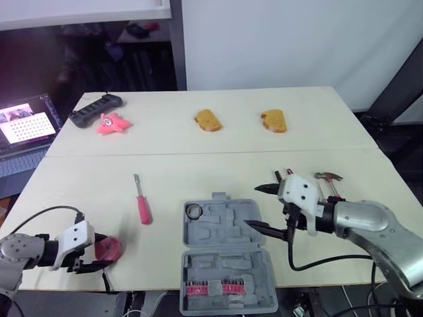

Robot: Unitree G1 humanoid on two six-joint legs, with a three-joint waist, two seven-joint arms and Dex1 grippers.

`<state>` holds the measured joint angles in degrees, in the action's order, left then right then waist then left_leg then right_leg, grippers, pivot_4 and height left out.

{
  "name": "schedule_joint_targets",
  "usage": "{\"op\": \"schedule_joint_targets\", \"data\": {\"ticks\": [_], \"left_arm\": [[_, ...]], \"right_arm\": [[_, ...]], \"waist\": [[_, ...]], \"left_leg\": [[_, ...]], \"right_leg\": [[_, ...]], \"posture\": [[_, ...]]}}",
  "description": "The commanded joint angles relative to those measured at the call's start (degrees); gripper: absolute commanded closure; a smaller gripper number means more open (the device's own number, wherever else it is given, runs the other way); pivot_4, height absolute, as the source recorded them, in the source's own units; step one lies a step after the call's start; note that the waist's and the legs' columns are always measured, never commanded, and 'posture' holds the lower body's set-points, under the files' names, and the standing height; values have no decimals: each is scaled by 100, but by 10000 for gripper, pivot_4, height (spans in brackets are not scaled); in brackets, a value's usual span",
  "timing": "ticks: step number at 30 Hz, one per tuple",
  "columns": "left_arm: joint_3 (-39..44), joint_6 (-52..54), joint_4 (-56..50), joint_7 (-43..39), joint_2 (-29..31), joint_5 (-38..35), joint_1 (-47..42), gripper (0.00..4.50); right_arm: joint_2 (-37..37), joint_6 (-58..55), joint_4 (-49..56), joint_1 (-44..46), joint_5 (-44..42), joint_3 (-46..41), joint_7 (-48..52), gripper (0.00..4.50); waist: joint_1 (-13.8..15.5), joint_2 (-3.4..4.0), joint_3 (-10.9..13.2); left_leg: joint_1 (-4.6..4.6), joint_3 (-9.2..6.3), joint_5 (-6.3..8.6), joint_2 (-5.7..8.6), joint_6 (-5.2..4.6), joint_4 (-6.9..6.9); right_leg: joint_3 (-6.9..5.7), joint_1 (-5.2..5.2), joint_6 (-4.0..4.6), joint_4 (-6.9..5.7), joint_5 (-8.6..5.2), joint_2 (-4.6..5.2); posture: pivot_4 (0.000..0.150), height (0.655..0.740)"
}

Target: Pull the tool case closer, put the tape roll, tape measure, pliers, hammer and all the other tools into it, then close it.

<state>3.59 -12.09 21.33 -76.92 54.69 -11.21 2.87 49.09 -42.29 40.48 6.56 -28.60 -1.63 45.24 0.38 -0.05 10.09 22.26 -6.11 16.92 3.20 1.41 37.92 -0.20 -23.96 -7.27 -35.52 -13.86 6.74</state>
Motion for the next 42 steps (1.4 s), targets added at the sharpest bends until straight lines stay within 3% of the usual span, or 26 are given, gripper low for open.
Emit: {"op": "schedule_joint_targets", "data": {"ticks": [1, 4, 7, 11, 16, 20, 24, 38, 40, 42], "left_arm": [[234, 731, -1483, -299, 474, -554, -86, 15787], [69, 1621, -2698, -247, 593, -937, -509, 15787], [-250, 2429, -3559, 150, 224, -1248, -1085, 15787], [-815, 2718, -4083, 689, -451, -989, -1644, 15787], [-1255, 2696, -4185, 968, -937, -751, -1786, 15787], [-1419, 2436, -3966, 1072, -1099, -450, -1901, 15787], [-1515, 2377, -3950, 1144, -1264, -337, -2016, 15787], [-1604, 2213, -3870, 1287, -1515, -117, -2188, 15787], [-1618, 2117, -3818, 1271, -1511, -97, -2173, 15787], [-1636, 2058, -3782, 1263, -1512, -90, -2165, 15787]], "right_arm": [[194, -658, 205, 315, -653, -349, 70, 0], [216, -1984, 119, 867, -1504, -257, -130, 0], [-553, -3692, -224, 1727, -2360, -49, -742, 0], [-1675, -4966, -896, 2514, -3111, 69, -1545, 0], [-2327, -5021, -2279, 2968, -4691, -119, -3248, 0], [-2130, -4808, -2820, 3056, -6304, 200, -4481, 0], [-1526, -3547, -3036, 3033, -8222, 1128, -5994, 0], [-1547, -2813, -3170, 3072, -8440, 1530, -6428, 0], [-1544, -2789, -3186, 3076, -8440, 1531, -6447, 5324], [-1549, -2769, -3214, 3092, -8440, 1523, -6455, 13393]], "waist": [[17, -18, 11], [33, -18, 15], [2, -18, 15], [-124, -19, 15], [-135, -17, 15], [-106, -18, 15], [-122, -19, 15], [-121, -19, 15], [-128, -19, 15], [-145, -19, 15]], "left_leg": [[3, -3, 0, -1, 0, 2], [8, -10, -1, -2, 2, 12], [8, -11, -1, -2, 2, 12], [10, -6, -2, 10, 2, 9], [15, -2, -14, 11, 20, 9], [16, -3, -16, 12, 22, 9], [17, -1, -16, 12, 21, 11], [16, -1, -17, 8, 19, 12], [16, 0, -17, 9, 18, 12], [16, 0, -17, 8, 18, 12]], "right_leg": [[0, -1, 0, -1, 0, 0], [-1, 3, 4, 0, -1, 1], [-1, 4, 4, 2, 0, 1], [3, -21, 2, -36, 0, -1], [7, -44, 5, -56, 1, -3], [7, -43, 7, -58, 2, -4], [7, -41, 7, -56, 2, -1], [9, -41, 6, -59, 2, -13], [9, -41, 6, -59, 2, -13], [9, -41, 6, -59, 2, -14]], "posture": [[1500, 7400], [1500, 7400], [1500, 7400], [1500, 7400], [1500, 7400], [1500, 7400], [1500, 7400], [1500, 7400], [1500, 7400], [1500, 7400]]}}
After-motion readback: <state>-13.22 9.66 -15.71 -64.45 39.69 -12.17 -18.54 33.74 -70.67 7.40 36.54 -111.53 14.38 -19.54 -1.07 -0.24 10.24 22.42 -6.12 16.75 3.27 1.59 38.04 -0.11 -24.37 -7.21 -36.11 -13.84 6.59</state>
